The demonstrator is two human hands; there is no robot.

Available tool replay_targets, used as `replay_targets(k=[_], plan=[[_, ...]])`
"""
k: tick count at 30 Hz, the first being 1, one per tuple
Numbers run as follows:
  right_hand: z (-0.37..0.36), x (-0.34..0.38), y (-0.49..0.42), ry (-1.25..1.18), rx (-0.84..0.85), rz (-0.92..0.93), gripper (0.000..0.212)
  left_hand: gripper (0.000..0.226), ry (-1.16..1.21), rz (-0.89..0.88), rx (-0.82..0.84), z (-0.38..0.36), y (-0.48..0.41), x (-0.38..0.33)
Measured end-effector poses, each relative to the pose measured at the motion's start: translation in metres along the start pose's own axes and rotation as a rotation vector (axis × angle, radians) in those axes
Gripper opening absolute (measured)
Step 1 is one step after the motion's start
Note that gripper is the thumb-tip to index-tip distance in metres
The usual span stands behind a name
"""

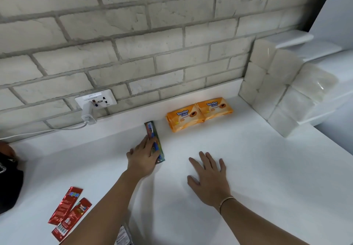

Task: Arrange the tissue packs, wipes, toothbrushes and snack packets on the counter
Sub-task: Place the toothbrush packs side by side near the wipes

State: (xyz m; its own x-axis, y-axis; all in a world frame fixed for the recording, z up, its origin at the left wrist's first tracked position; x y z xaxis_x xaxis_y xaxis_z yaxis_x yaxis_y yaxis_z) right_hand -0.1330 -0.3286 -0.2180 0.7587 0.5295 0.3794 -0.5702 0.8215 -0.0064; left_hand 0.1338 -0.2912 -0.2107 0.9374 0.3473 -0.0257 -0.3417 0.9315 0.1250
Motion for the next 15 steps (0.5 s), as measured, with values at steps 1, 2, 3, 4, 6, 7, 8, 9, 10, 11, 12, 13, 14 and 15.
replay_targets(k=[1,2,3,4,6,7,8,9,10,11,12,13,14,15], plan=[[0.000,-0.001,0.000,0.000,-0.009,0.000,0.064,0.060,0.161,0.083,-0.056,0.008,0.003,0.003],[0.000,-0.001,0.000,0.003,-0.014,0.002,0.064,0.052,0.324,0.155,-0.106,0.018,0.008,0.006],[0.000,-0.001,0.000,0.007,-0.008,0.001,0.064,0.045,0.472,0.191,-0.158,0.025,0.015,0.009],[0.000,-0.002,0.000,0.011,0.003,-0.001,0.065,0.037,0.585,0.206,-0.194,0.031,0.022,0.010],[0.000,-0.001,0.000,0.011,0.012,-0.003,0.065,0.017,0.687,0.210,-0.218,0.036,0.041,0.014],[0.001,-0.001,0.000,0.010,0.009,-0.003,0.065,0.016,0.701,0.201,-0.221,0.038,0.052,0.013],[0.001,-0.001,0.000,0.007,0.001,-0.004,0.065,0.020,0.719,0.196,-0.225,0.038,0.062,0.012],[0.000,-0.002,-0.001,0.004,-0.009,-0.005,0.065,0.024,0.751,0.199,-0.221,0.039,0.072,0.011],[0.000,-0.001,-0.001,0.004,-0.017,-0.004,0.065,0.028,0.785,0.205,-0.219,0.039,0.083,0.010],[-0.001,-0.002,-0.001,0.010,-0.016,-0.004,0.065,0.030,0.812,0.203,-0.221,0.040,0.093,0.008],[-0.003,-0.001,-0.001,0.014,-0.011,-0.003,0.065,0.032,0.831,0.198,-0.231,0.040,0.102,0.007],[-0.003,-0.001,-0.001,0.009,-0.007,-0.004,0.065,0.032,0.847,0.197,-0.230,0.040,0.110,0.005],[-0.002,-0.001,-0.001,0.002,-0.003,-0.005,0.065,0.032,0.853,0.198,-0.216,0.038,0.117,0.003],[-0.001,-0.001,0.000,0.001,0.004,-0.004,0.065,0.029,0.841,0.189,-0.198,0.037,0.124,0.001]])
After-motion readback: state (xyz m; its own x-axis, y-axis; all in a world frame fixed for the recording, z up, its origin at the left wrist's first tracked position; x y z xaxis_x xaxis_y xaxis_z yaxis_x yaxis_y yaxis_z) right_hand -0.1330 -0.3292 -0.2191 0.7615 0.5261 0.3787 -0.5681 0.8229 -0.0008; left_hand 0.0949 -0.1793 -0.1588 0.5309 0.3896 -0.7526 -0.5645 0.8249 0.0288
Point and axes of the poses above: each hand's wrist, its own y-axis away from the middle knuckle, its own z-axis out of the back of the hand, x = y × z, the point moved 6 cm from there along -y, towards the middle knuckle, and after that the axes turned 7 degrees about -y, right-handed, at the moved point
